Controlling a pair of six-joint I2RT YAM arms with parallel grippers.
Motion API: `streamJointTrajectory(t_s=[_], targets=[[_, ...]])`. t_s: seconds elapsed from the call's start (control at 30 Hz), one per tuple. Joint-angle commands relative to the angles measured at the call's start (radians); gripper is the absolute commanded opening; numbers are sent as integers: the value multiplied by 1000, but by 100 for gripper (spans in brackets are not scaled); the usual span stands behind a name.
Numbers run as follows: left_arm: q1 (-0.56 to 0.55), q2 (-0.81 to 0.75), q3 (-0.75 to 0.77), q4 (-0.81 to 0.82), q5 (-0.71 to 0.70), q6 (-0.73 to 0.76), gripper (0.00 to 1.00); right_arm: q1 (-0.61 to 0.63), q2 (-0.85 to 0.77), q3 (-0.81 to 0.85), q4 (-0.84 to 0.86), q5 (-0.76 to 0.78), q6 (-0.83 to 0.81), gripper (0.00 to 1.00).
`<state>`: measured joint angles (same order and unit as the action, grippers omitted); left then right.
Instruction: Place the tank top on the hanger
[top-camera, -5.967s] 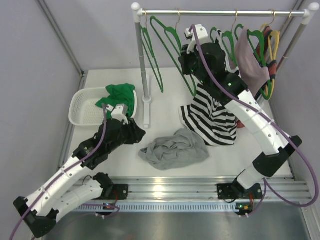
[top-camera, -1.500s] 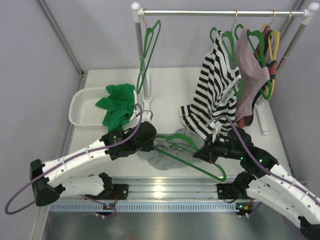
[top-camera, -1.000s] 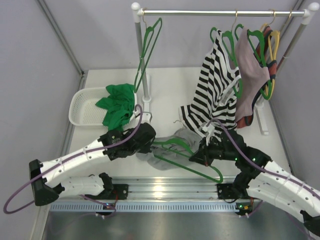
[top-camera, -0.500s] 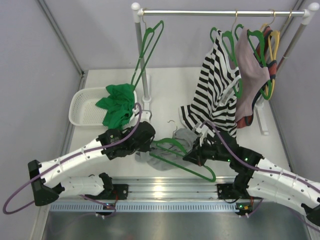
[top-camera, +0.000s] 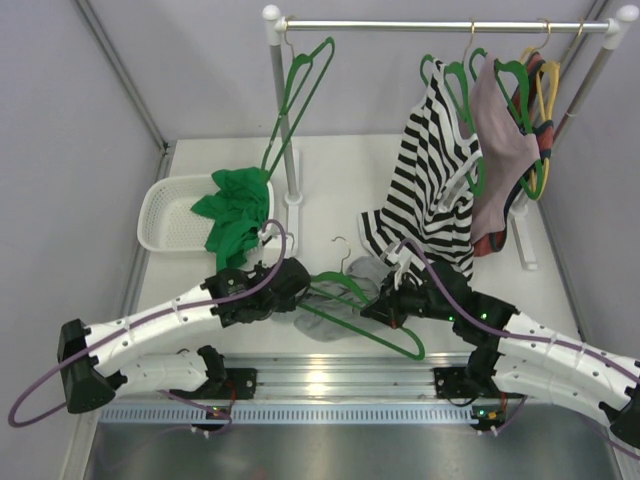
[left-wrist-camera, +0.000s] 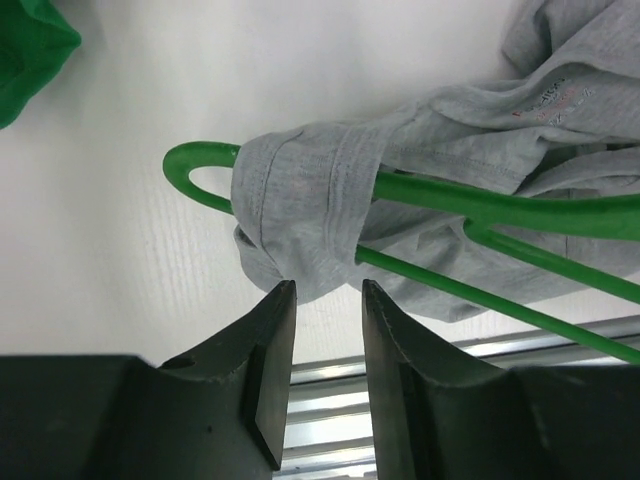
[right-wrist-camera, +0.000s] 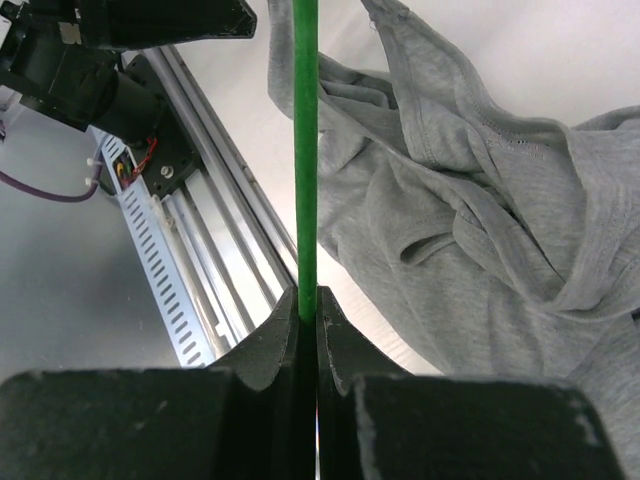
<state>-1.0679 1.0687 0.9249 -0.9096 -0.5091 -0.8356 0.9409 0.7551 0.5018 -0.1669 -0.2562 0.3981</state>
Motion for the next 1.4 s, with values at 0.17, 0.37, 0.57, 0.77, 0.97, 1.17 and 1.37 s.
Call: streamJointTrajectory(t_s=[0.17,0.37,0.57,0.77,0.97,1.17,1.37], targets=[[-18,-16,-43,152,-94,12,43,13,-17,29,81,-25,15,0],[-38,0,-64,161,-176,-16,43,12,-28,37,75,-31,28,0],[-61,8,-84,182,-223,-36,41,13,-45,43,70,-43,39,0],[-93,13,-104,232,-250,-31,38,12,-46,49,60,-40,42,0],[-115,19,-95,209,-275,-49,4,13,-50,44,60,-32,44,0],[-173,19,-25,124,-284,-72,0,13,-25,27,90,-22,33,0],[-283,42,40,9,-330,-166,0,12,42,32,153,-11,8,0]])
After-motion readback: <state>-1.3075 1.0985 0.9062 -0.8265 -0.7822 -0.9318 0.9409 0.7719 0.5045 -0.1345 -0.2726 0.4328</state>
